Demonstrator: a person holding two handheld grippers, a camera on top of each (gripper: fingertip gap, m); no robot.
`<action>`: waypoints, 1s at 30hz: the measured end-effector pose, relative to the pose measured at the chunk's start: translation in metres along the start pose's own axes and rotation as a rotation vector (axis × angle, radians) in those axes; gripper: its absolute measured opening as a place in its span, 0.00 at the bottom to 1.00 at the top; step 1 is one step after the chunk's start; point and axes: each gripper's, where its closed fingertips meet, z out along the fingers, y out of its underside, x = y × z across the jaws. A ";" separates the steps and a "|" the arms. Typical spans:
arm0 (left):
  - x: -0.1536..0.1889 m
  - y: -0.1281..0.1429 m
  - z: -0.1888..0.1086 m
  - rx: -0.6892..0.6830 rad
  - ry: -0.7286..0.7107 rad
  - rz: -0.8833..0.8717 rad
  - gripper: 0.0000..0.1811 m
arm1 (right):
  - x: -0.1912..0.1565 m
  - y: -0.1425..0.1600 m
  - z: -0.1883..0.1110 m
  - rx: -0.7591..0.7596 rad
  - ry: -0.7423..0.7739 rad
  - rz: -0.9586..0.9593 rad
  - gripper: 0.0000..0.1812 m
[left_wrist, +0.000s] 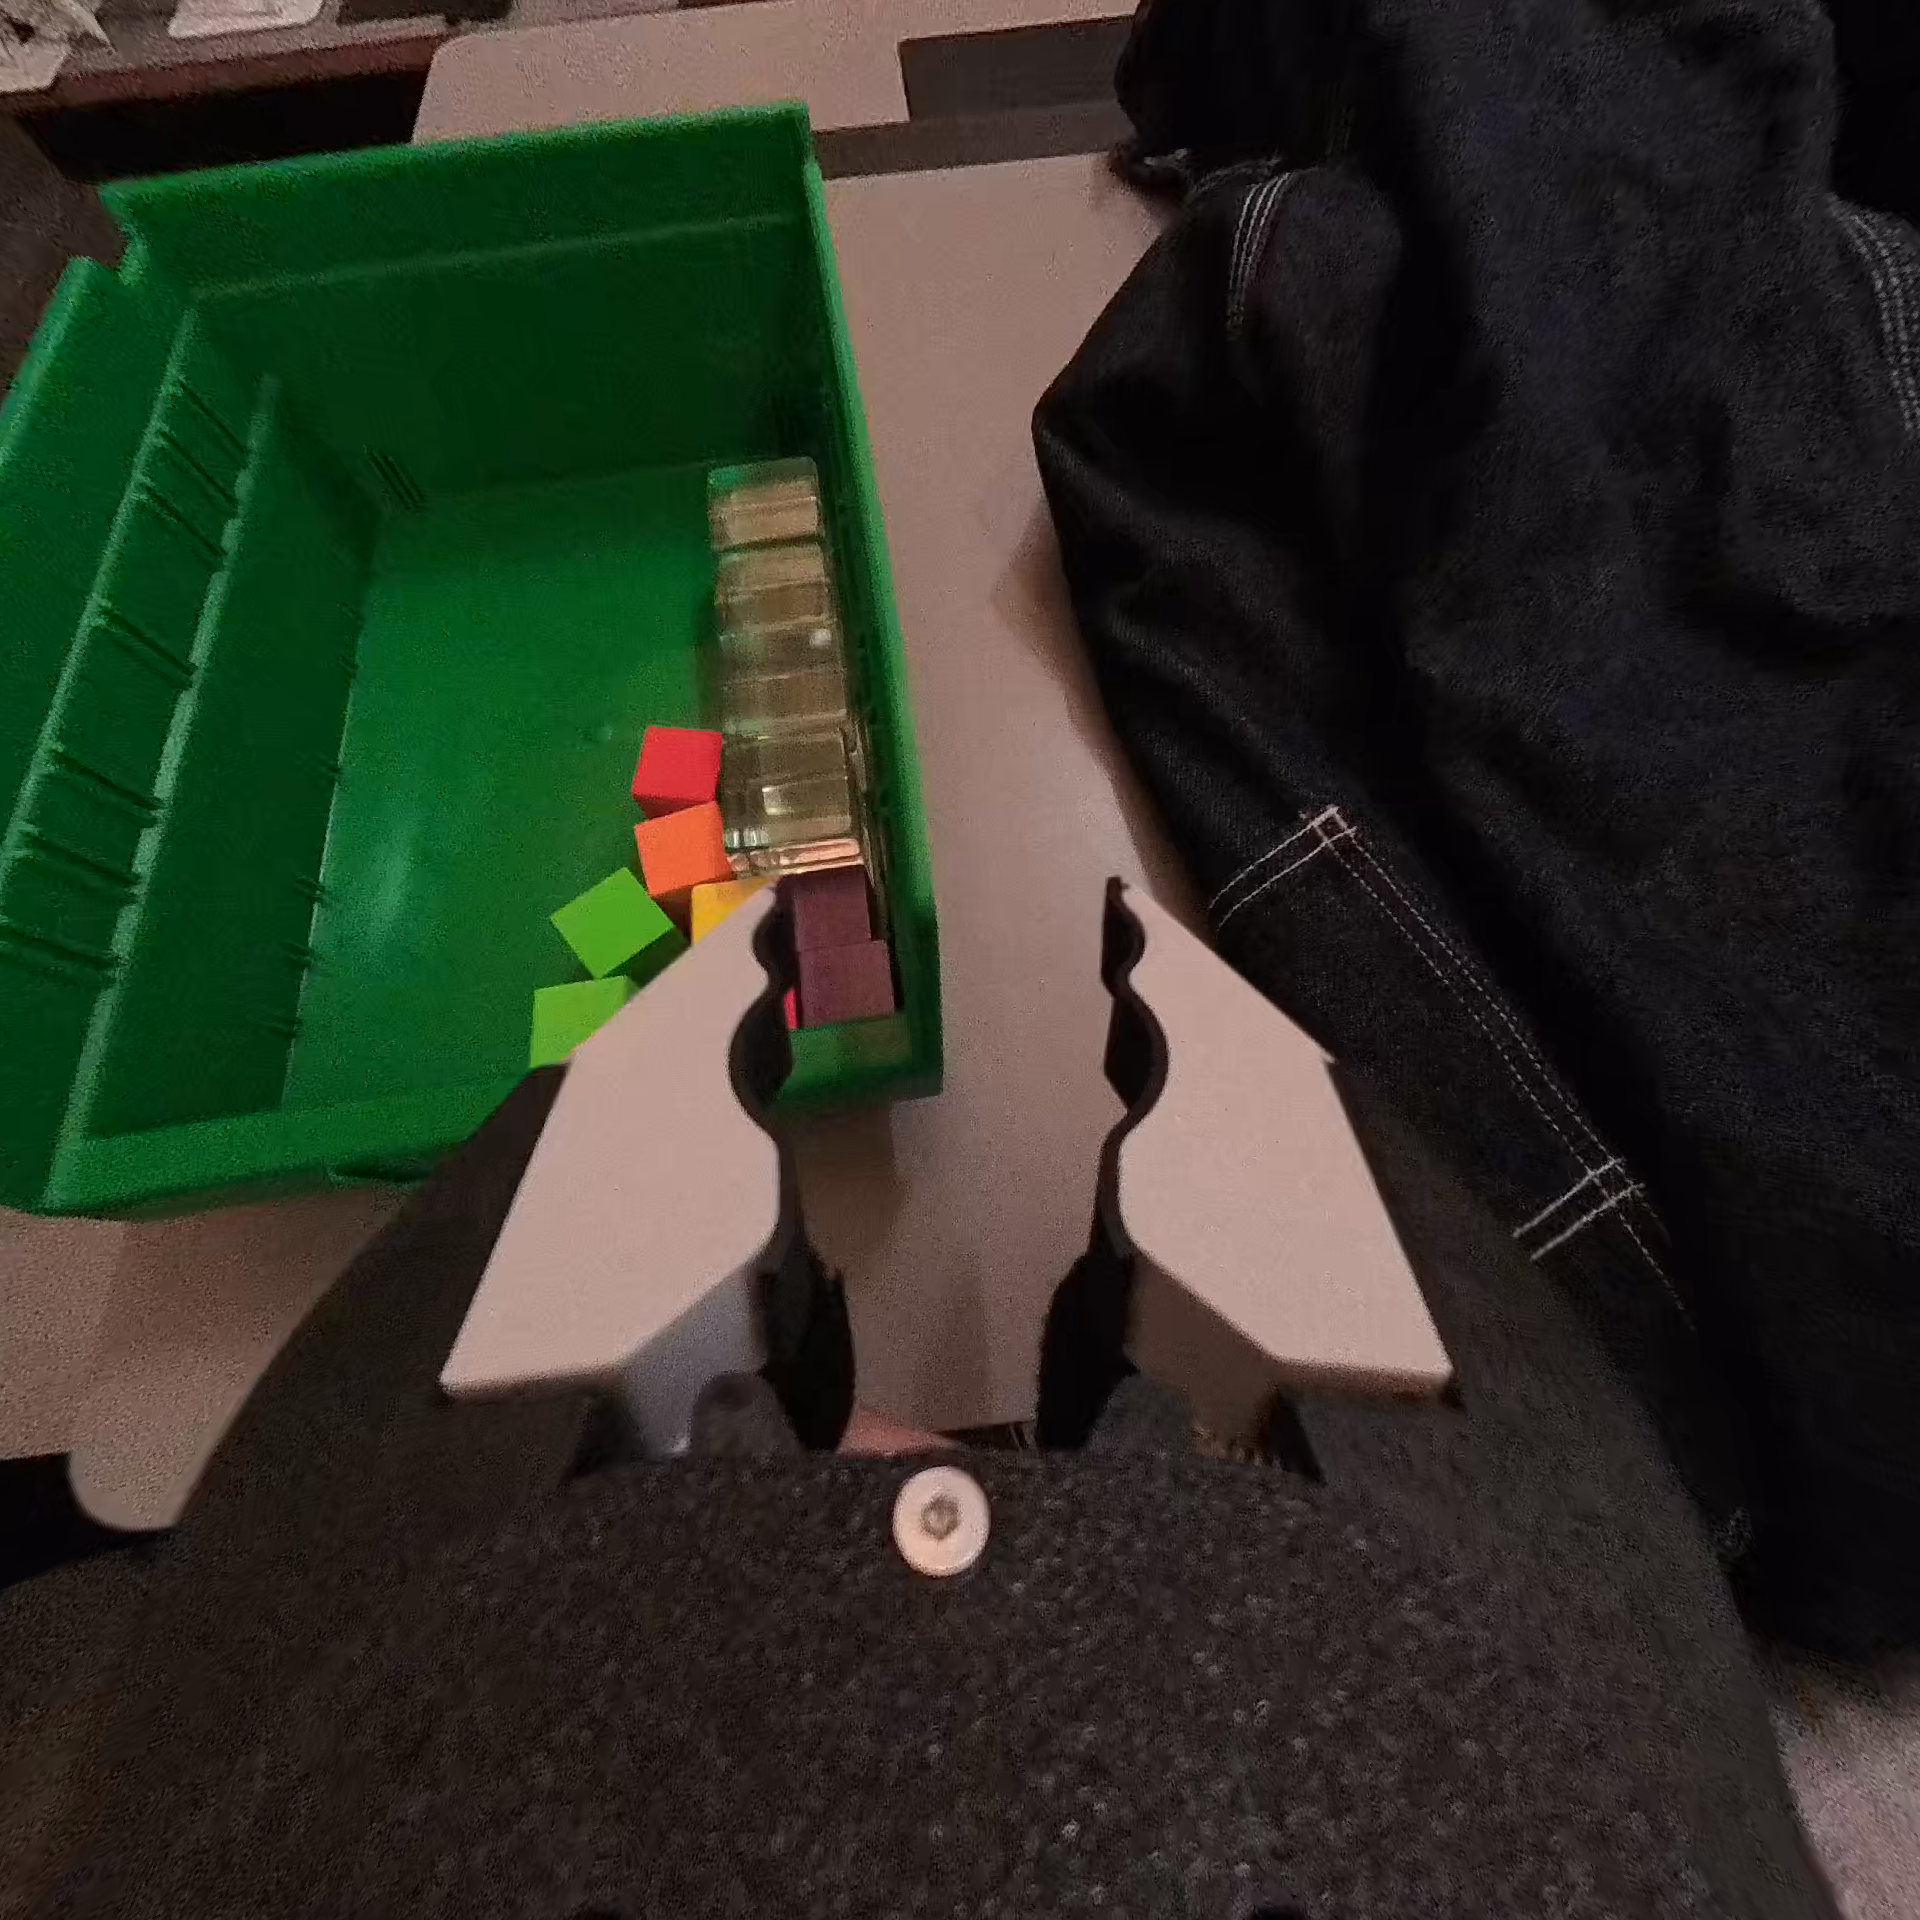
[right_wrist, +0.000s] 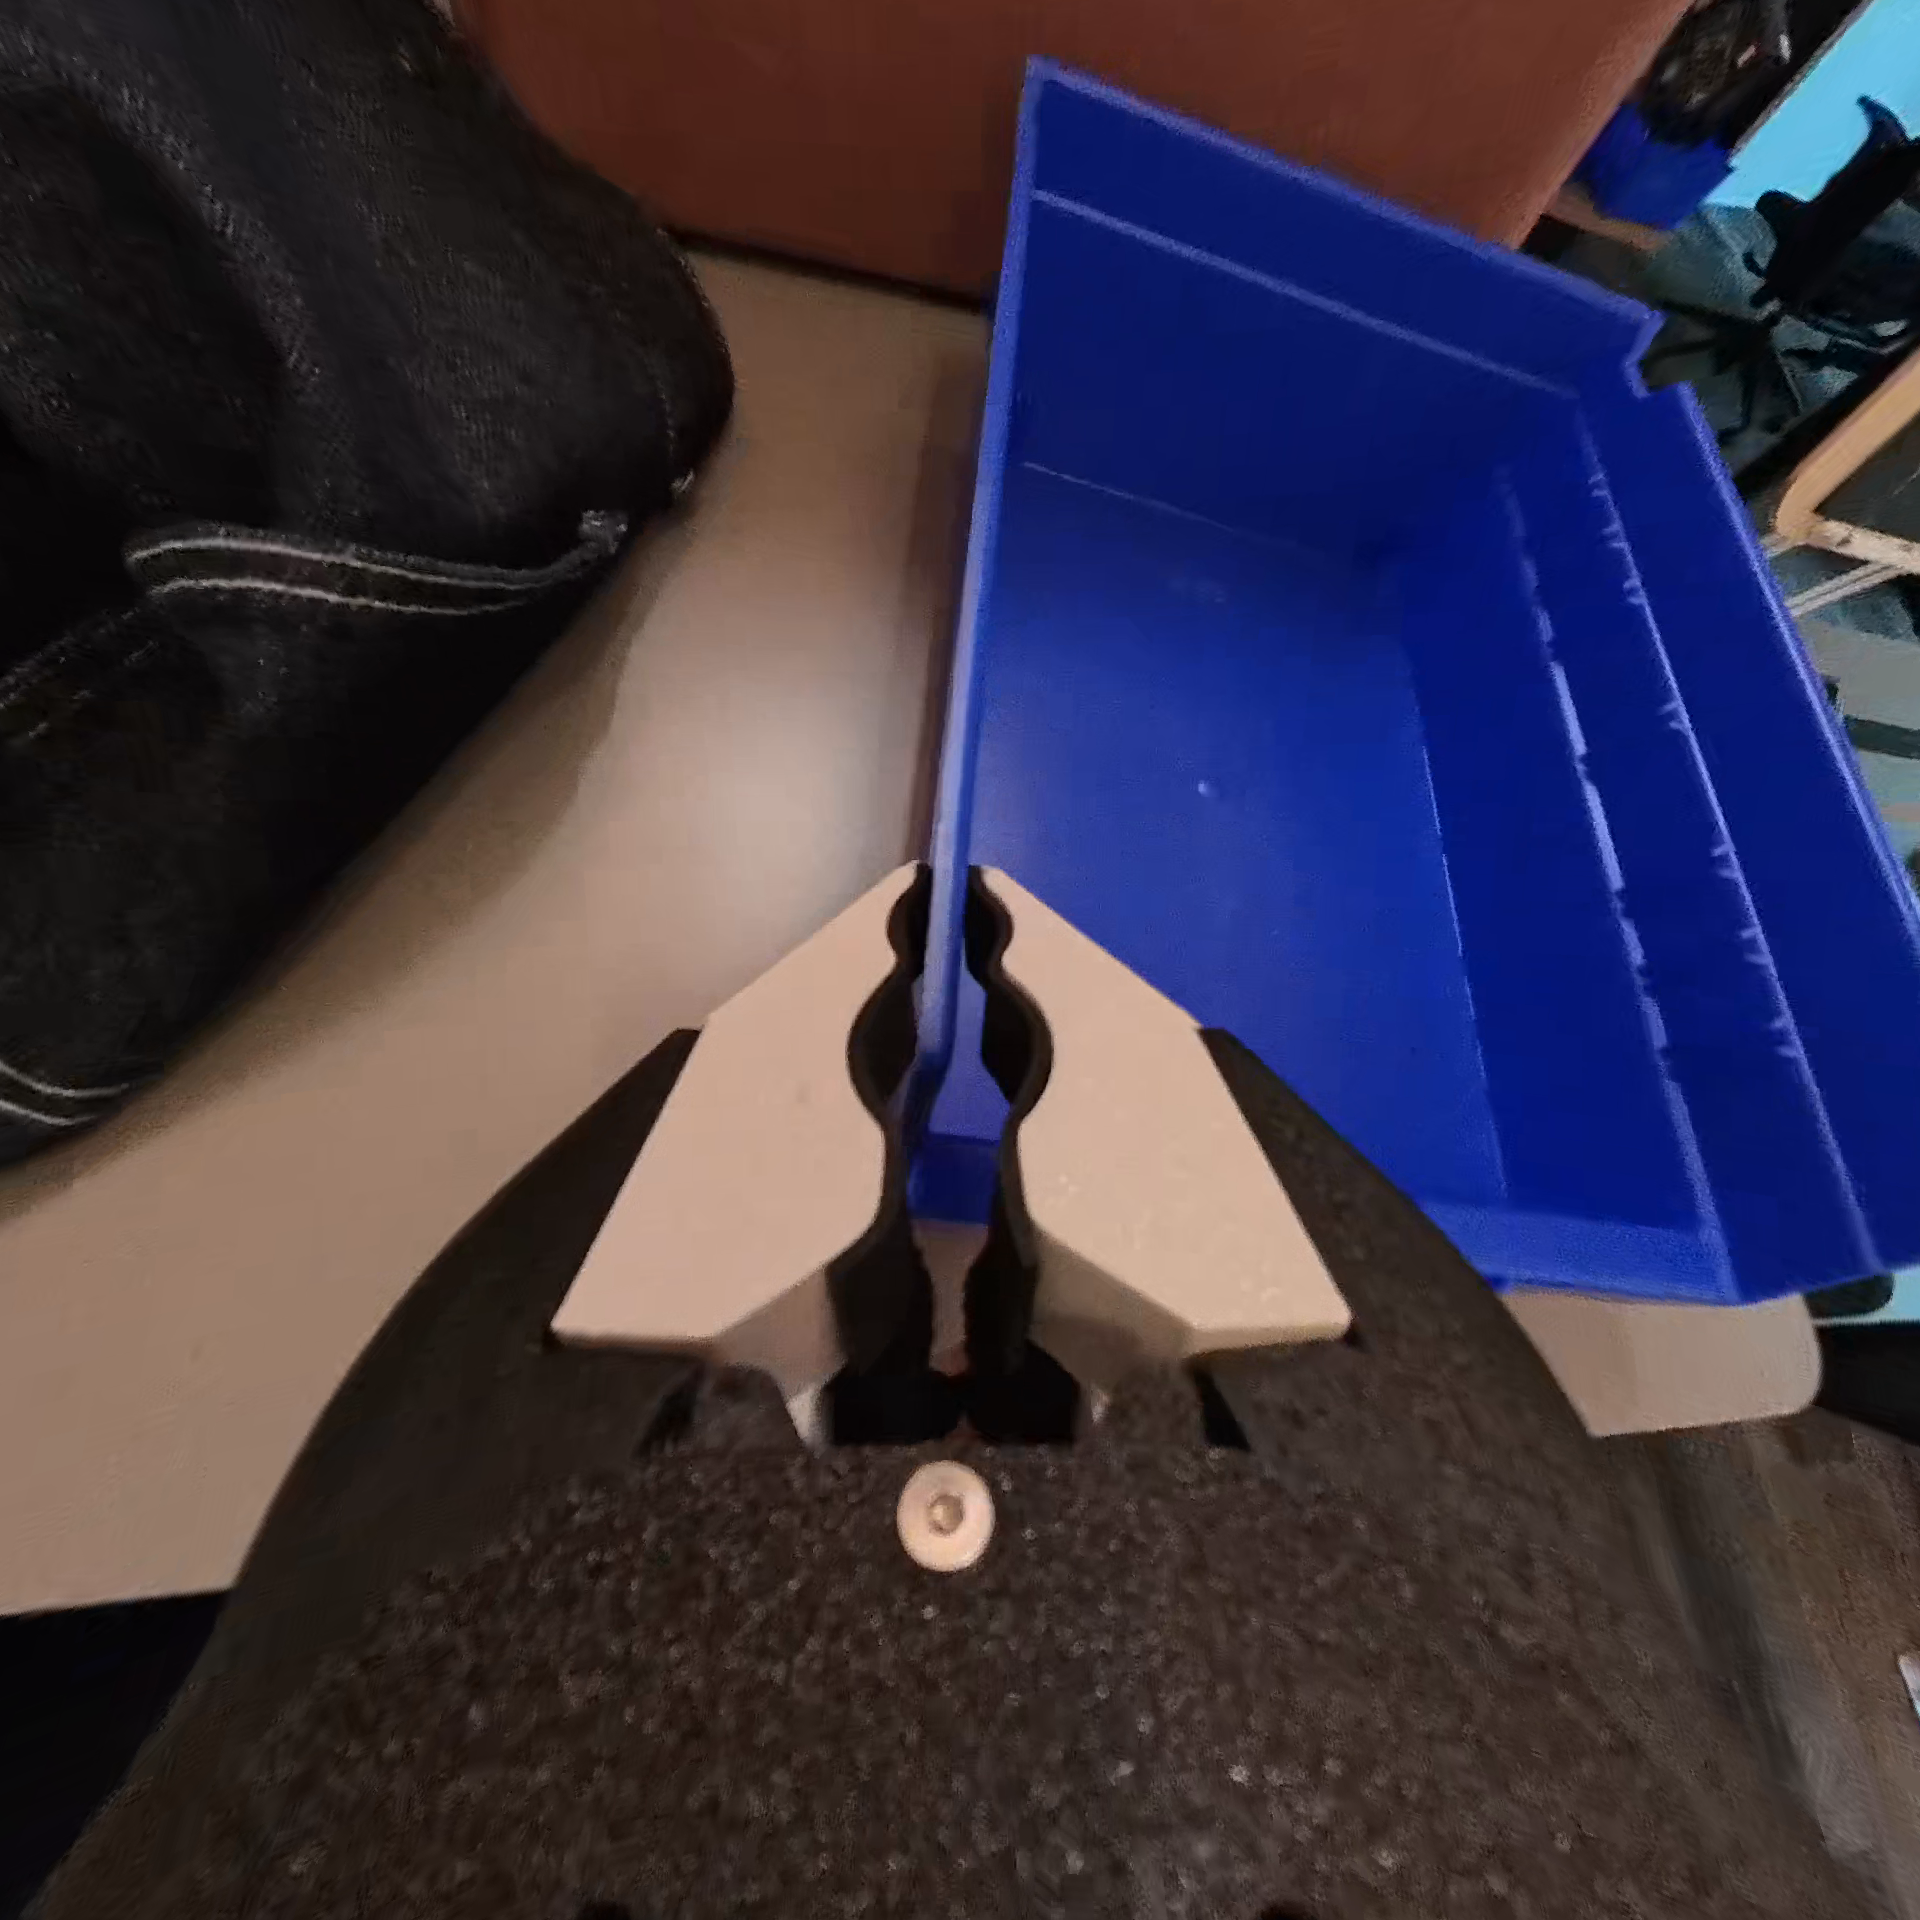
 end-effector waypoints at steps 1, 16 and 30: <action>0.000 0.003 0.005 -0.004 0.001 -0.019 0.27 | -0.003 -0.002 0.001 -0.004 0.003 0.023 0.03; -0.012 0.007 0.013 0.024 0.005 -0.058 0.03 | -0.028 -0.002 -0.007 0.031 -0.125 0.061 0.02; 0.005 0.004 -0.070 -0.052 0.336 -0.346 0.21 | -0.166 -0.074 -0.114 0.120 -0.676 0.080 0.32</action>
